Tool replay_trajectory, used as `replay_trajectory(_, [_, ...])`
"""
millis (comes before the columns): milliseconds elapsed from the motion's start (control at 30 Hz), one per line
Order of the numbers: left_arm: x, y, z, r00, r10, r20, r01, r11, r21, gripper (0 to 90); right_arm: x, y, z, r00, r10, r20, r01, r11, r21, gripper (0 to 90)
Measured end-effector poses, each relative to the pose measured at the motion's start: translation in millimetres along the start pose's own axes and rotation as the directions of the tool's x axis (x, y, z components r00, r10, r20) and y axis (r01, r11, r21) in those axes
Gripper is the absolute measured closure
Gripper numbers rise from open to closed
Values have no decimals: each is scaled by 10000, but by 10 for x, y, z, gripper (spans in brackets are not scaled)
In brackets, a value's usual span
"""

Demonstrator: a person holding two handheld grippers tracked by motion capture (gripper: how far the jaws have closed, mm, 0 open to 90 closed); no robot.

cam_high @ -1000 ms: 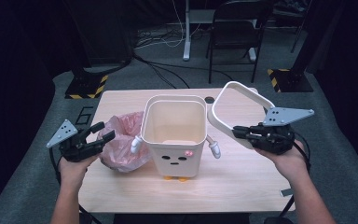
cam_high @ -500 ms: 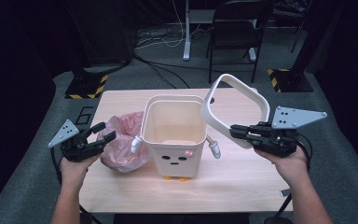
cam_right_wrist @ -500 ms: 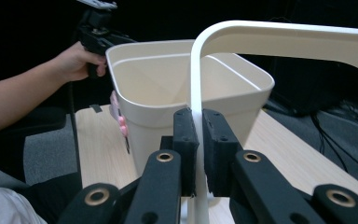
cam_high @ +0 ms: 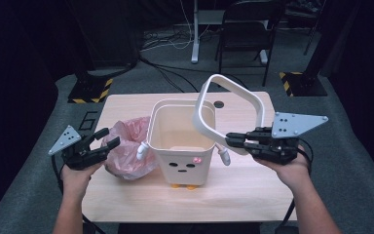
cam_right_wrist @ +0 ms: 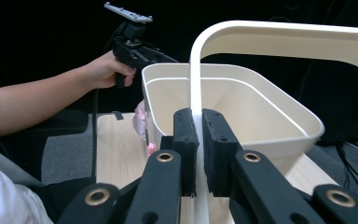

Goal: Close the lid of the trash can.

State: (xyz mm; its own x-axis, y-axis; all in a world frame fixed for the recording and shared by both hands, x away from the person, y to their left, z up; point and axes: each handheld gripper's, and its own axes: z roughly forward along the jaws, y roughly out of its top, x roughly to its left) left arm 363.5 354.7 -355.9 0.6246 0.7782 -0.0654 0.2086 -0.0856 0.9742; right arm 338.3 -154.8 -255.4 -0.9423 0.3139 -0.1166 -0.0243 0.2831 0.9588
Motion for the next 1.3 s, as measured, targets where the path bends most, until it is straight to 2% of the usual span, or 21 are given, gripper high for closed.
replay_trajectory(400, [3, -7, -48, 9999, -57, -87, 56, 10000, -61, 396, 84, 120, 258, 9961, -461, -755, 468, 9989, 70, 843])
replay_trajectory(700, [4, -20, -83, 9999, -66, -147, 66, 10000, -29, 396, 100, 181, 446, 9913, -585, -1178, 593, 9982, 30, 843])
replay_trajectory(1300, [2, -64, -258, 9984, -146, -545, 143, 9999, -51, 396, 104, 325, 734, 9763, -1043, -1895, 1061, 9944, -8, 842])
